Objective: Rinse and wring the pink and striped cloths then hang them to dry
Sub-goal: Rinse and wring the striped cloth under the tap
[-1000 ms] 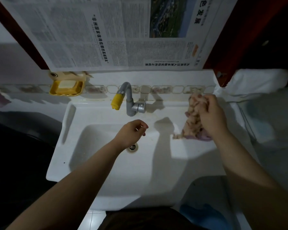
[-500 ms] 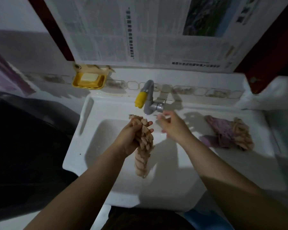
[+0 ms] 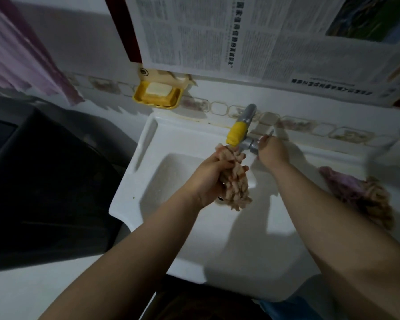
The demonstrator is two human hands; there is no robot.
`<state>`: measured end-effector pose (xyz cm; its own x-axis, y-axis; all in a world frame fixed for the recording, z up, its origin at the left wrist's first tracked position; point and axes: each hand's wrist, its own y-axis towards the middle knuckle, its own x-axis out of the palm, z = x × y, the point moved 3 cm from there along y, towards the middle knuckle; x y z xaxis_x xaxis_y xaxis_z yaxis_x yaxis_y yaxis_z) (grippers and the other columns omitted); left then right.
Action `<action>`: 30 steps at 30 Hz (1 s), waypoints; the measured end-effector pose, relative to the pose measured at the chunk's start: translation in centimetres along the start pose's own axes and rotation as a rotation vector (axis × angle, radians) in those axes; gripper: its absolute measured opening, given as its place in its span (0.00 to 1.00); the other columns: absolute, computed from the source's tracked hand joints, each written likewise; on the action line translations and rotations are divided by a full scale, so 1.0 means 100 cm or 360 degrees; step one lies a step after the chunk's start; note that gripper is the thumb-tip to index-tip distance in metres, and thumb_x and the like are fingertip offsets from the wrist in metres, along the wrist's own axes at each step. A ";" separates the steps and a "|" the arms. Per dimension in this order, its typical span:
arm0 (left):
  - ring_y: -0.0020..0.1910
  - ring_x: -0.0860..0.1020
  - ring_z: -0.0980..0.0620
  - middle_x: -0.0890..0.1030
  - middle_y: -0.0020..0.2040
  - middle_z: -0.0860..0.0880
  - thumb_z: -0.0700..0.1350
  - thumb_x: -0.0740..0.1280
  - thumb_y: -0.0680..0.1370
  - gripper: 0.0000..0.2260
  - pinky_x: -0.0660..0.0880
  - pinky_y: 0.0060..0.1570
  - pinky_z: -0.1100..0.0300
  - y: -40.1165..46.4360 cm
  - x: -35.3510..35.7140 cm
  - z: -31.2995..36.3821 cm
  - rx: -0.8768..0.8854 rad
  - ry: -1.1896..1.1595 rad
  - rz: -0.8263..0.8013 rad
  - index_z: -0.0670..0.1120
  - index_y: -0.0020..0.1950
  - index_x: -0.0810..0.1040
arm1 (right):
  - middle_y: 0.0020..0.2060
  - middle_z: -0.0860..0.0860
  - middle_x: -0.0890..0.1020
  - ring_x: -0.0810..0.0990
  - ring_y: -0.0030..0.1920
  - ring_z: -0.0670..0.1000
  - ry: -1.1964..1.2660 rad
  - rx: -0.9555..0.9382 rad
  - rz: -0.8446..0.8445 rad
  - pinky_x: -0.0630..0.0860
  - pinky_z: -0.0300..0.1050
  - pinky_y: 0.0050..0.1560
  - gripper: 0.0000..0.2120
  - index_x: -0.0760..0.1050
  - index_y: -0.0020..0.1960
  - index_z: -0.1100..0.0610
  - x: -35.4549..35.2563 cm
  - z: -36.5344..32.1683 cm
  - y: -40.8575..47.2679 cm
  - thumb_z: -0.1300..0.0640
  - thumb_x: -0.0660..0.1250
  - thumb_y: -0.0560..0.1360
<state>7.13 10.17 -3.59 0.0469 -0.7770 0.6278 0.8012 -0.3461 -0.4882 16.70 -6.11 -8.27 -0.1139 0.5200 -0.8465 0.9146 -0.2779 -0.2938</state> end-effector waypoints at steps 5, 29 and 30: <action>0.52 0.79 0.41 0.78 0.55 0.41 0.29 0.51 0.78 0.20 0.74 0.56 0.49 0.005 0.013 -0.004 -0.0003 -0.0039 0.0008 0.43 0.65 0.69 | 0.51 0.63 0.81 0.81 0.51 0.60 0.0324 0.0097 -0.0241 0.79 0.47 0.51 0.15 0.75 0.55 0.67 0.000 0.009 0.009 0.60 0.52 0.80; 0.52 0.79 0.43 0.78 0.57 0.41 0.31 0.53 0.79 0.24 0.76 0.54 0.50 0.002 0.015 -0.009 0.0000 0.0082 0.0015 0.49 0.73 0.63 | 0.44 0.59 0.80 0.81 0.36 0.56 0.0633 0.0492 -0.0440 0.79 0.50 0.39 0.25 0.71 0.52 0.59 -0.002 0.003 -0.008 0.37 0.51 0.79; 0.53 0.79 0.43 0.78 0.58 0.41 0.31 0.53 0.79 0.24 0.76 0.55 0.50 0.002 0.013 -0.010 -0.0001 0.0102 0.0032 0.49 0.73 0.63 | 0.44 0.58 0.80 0.82 0.37 0.56 0.0548 0.0438 -0.0492 0.80 0.50 0.41 0.27 0.71 0.52 0.57 -0.003 0.003 -0.009 0.34 0.50 0.77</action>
<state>6.78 8.58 -3.49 0.0245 -0.8158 0.5778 0.8001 -0.3305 -0.5006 15.77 -6.21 -7.91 -0.1852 0.8332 -0.5211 0.7177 -0.2475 -0.6509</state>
